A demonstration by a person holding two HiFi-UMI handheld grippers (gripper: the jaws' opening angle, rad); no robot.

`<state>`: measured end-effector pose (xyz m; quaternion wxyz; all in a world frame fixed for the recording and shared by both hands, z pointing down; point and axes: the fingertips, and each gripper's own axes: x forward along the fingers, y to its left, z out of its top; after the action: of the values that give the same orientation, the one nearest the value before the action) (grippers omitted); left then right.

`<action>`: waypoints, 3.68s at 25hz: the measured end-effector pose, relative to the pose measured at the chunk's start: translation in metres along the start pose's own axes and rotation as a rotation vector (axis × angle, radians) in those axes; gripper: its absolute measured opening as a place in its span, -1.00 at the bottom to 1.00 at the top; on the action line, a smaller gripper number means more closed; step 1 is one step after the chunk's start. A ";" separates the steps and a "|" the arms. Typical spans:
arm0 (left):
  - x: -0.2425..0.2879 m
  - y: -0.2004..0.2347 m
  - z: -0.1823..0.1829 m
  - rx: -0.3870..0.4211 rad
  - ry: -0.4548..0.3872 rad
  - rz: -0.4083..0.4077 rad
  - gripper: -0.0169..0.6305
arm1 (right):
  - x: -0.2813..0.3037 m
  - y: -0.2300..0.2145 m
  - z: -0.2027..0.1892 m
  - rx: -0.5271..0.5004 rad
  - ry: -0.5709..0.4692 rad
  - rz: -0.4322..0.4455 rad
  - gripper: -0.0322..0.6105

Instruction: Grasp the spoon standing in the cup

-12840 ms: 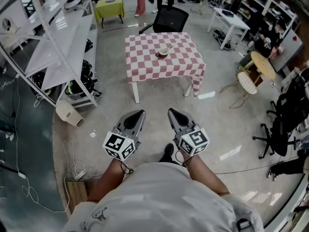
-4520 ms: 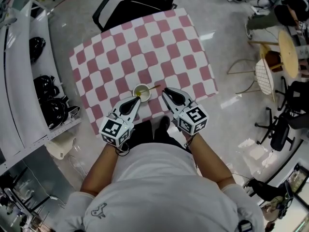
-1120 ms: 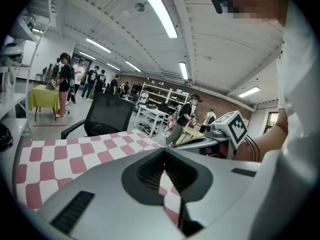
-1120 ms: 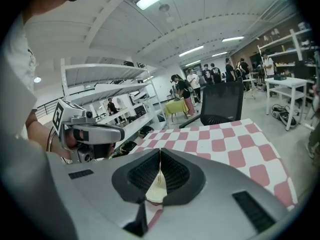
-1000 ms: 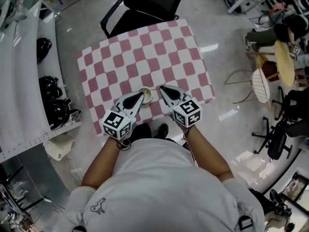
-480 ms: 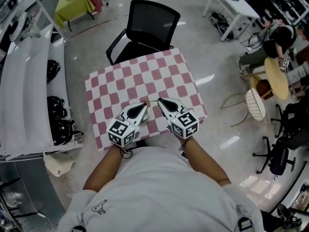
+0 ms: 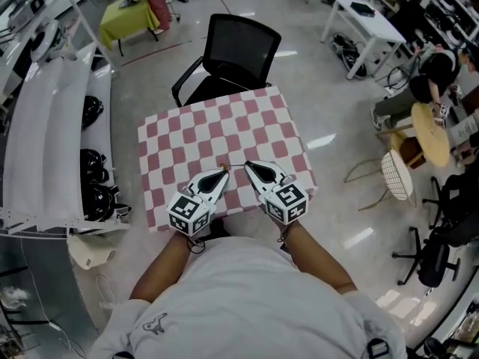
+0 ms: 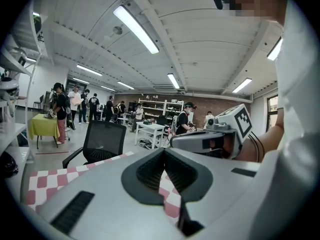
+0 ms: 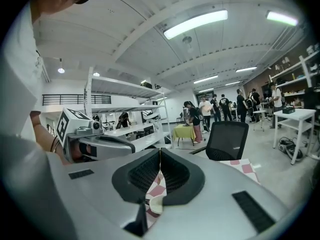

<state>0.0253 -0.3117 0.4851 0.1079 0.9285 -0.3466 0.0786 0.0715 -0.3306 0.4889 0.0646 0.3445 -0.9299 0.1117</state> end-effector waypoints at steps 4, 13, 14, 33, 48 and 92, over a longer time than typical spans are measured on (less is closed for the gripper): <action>-0.016 -0.013 -0.004 -0.006 0.001 0.045 -0.91 | -0.014 0.012 -0.004 0.009 -0.004 0.032 -0.79; -0.051 -0.022 0.000 -0.015 -0.023 0.125 -0.91 | -0.037 0.009 0.007 0.009 -0.034 0.033 -0.79; -0.054 -0.022 0.000 -0.018 -0.027 0.127 -0.91 | -0.038 0.012 0.008 0.010 -0.038 0.030 -0.79; -0.157 -0.005 -0.004 0.029 -0.061 0.008 -0.91 | -0.036 0.121 0.012 0.051 -0.117 -0.104 -0.79; -0.268 0.010 -0.035 0.035 -0.056 -0.069 -0.91 | -0.020 0.222 -0.004 0.056 -0.153 -0.197 -0.79; -0.274 -0.192 -0.059 0.048 -0.060 0.006 -0.91 | -0.221 0.282 -0.032 0.033 -0.177 -0.085 -0.80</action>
<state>-0.0570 0.0161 0.4533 0.0749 0.9317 -0.3506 0.0591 0.0547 0.0243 0.4298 -0.0186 0.3932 -0.9145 0.0935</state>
